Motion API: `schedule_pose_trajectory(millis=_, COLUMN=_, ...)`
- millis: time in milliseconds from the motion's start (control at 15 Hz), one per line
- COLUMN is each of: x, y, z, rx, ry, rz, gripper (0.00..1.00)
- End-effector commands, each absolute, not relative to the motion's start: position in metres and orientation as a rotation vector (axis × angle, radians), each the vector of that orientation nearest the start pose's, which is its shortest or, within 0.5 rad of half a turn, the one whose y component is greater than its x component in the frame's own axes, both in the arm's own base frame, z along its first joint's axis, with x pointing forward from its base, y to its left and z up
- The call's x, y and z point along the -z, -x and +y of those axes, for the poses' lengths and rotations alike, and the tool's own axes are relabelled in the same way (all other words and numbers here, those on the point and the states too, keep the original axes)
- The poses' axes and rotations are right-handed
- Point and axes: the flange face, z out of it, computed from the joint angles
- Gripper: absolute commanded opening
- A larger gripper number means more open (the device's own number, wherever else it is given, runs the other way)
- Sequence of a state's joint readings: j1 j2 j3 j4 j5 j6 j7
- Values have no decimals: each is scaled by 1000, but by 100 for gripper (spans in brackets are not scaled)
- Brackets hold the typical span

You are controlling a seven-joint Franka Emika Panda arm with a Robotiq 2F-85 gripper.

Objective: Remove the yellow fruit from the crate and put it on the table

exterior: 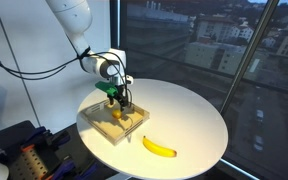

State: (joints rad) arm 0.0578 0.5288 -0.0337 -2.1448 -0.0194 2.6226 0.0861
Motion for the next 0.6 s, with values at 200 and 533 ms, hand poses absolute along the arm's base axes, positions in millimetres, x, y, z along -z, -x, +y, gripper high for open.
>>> schedule_pose_trajectory(millis=200, x=-136, y=-561, z=10, rx=-49, ry=3192, rz=63, gripper=100)
schedule_pose_trajectory(millis=533, x=-130, y=-560, z=9, rx=-52, ry=3193, rz=65, gripper=100)
